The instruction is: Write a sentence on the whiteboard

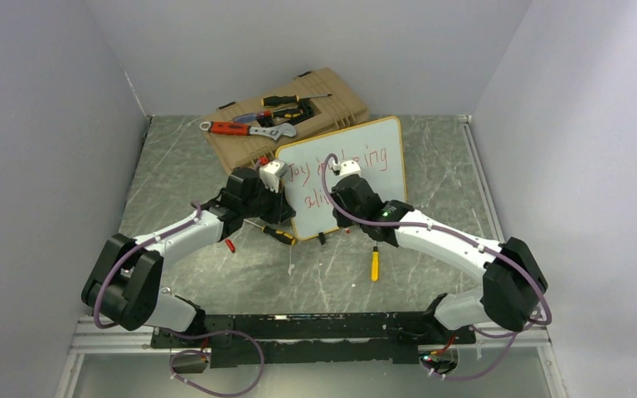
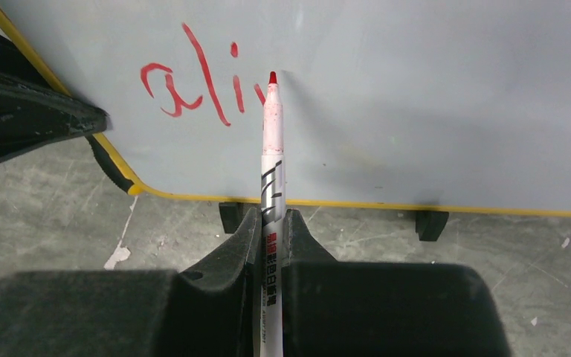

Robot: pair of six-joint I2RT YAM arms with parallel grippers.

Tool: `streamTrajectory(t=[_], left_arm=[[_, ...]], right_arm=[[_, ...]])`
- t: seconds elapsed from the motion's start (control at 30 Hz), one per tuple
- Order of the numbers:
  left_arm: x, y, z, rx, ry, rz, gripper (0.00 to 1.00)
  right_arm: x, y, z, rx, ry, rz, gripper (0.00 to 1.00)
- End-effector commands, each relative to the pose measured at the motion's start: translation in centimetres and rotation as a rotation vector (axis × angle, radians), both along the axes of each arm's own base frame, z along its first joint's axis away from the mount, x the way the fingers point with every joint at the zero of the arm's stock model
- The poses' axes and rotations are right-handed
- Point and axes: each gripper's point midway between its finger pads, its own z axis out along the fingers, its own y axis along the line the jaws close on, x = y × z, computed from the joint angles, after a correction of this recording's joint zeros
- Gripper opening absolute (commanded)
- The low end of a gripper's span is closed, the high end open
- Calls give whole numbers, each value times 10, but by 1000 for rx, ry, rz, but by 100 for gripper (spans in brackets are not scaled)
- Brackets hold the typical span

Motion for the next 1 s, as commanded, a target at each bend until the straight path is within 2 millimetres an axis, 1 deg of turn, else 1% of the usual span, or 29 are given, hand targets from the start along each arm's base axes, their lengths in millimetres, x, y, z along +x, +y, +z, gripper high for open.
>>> streamTrajectory(t=[0.0, 0.07, 0.17, 0.27, 0.5, 0.73, 0.97], left_arm=[[5, 7, 7, 34, -43, 15, 1], [5, 6, 6, 35, -42, 13, 0], [5, 7, 6, 37, -43, 15, 1], [5, 7, 6, 37, -42, 14, 0], [5, 7, 6, 38, -43, 14, 0], [6, 6, 5, 38, -40, 13, 0], [6, 6, 4, 39, -40, 15, 0]], right_arm=[[-1, -5, 6, 28, -18, -25, 0], [1, -3, 2, 20, -12, -23, 0], [5, 1, 3, 18, -21, -19, 0], [9, 2, 0, 2, -19, -16, 0], [12, -4, -7, -18, -3, -42, 0], [5, -3, -18, -28, 39, -16, 0], [-9, -6, -32, -28, 92, 2, 0]])
